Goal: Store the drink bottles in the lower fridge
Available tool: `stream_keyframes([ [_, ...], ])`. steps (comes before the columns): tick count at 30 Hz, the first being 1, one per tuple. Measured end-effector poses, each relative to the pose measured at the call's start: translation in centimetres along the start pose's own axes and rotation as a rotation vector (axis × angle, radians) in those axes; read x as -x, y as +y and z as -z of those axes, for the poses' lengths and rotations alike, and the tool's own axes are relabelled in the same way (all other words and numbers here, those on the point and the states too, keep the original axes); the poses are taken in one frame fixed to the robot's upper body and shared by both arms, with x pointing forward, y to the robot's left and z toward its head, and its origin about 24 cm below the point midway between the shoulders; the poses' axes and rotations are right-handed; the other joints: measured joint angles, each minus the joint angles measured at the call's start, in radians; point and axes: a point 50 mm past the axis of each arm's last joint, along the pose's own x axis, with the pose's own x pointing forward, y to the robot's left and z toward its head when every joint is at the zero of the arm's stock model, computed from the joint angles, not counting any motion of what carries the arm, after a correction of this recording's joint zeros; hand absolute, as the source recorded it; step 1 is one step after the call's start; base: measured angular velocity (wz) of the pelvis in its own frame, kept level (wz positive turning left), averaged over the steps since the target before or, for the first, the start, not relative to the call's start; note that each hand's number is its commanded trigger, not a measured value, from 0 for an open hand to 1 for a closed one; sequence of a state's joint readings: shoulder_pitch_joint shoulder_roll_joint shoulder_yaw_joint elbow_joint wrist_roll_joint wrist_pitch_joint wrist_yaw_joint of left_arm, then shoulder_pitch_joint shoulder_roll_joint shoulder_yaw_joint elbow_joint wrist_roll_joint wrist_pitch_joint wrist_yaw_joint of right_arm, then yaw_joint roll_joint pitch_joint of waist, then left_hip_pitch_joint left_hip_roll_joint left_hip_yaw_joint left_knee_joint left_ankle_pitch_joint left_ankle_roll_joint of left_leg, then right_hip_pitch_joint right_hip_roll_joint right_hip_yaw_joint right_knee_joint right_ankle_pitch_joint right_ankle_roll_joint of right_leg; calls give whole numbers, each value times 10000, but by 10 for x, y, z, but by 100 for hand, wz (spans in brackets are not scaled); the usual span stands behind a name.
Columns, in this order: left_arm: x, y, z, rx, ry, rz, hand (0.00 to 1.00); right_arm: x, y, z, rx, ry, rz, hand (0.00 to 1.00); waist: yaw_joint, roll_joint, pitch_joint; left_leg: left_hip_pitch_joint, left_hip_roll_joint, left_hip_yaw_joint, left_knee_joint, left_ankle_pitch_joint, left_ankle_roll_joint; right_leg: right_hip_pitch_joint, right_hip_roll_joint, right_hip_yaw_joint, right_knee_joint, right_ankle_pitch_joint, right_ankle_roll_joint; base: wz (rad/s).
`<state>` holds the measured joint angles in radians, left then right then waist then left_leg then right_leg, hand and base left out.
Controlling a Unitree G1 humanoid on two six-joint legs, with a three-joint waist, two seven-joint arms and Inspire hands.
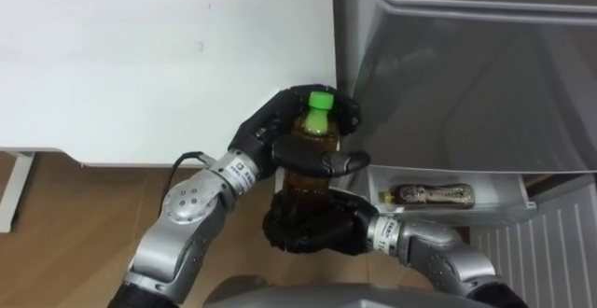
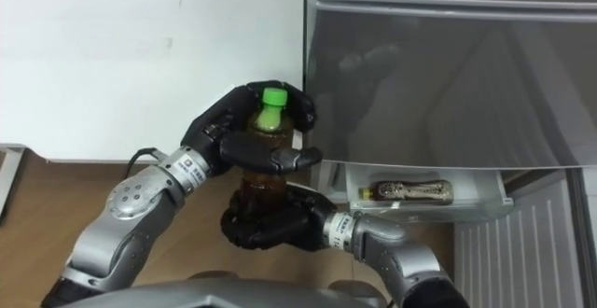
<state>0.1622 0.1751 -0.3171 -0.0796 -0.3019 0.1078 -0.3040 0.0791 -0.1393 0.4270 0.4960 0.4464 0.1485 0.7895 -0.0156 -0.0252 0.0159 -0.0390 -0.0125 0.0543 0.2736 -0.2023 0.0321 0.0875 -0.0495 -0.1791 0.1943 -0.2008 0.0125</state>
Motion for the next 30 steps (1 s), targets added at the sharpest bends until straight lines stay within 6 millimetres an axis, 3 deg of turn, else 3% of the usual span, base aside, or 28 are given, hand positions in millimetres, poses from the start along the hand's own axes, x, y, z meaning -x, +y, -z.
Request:
stream_keyframes([
  [14,3,3,-14,-364,-530,-158,0,10,-4,6,-256,-72,41,100,248,249,49,164,3,-37,8,-4,8,161,-16,-38,-72,25,12,1],
  [16,6,9,-31,-512,-1323,-546,0,14,-6,8,-477,-214,178,100,268,334,69,165,1,-30,3,-4,8,179,-27,-109,-71,24,13,5],
  [19,14,18,-59,-717,-3080,-1507,0,28,-12,15,-832,-374,793,100,442,451,28,247,-4,-7,-94,-2,8,207,-30,-108,-72,23,15,-3],
  [21,18,22,-67,-635,-3638,-1887,0,32,-13,18,-867,-251,992,100,511,462,21,422,-5,4,-209,0,5,332,-25,-128,-92,20,20,-2],
  [27,23,27,-65,-541,-3696,-2581,0,35,-15,11,-684,-604,1126,100,780,463,10,533,-9,-56,-197,2,2,438,-23,-160,-95,17,25,0],
  [30,32,40,-65,-632,-3695,-3433,0,38,-14,14,-759,-670,1232,100,944,430,11,710,-9,-11,-238,0,2,579,-24,-156,-92,17,26,0],
])
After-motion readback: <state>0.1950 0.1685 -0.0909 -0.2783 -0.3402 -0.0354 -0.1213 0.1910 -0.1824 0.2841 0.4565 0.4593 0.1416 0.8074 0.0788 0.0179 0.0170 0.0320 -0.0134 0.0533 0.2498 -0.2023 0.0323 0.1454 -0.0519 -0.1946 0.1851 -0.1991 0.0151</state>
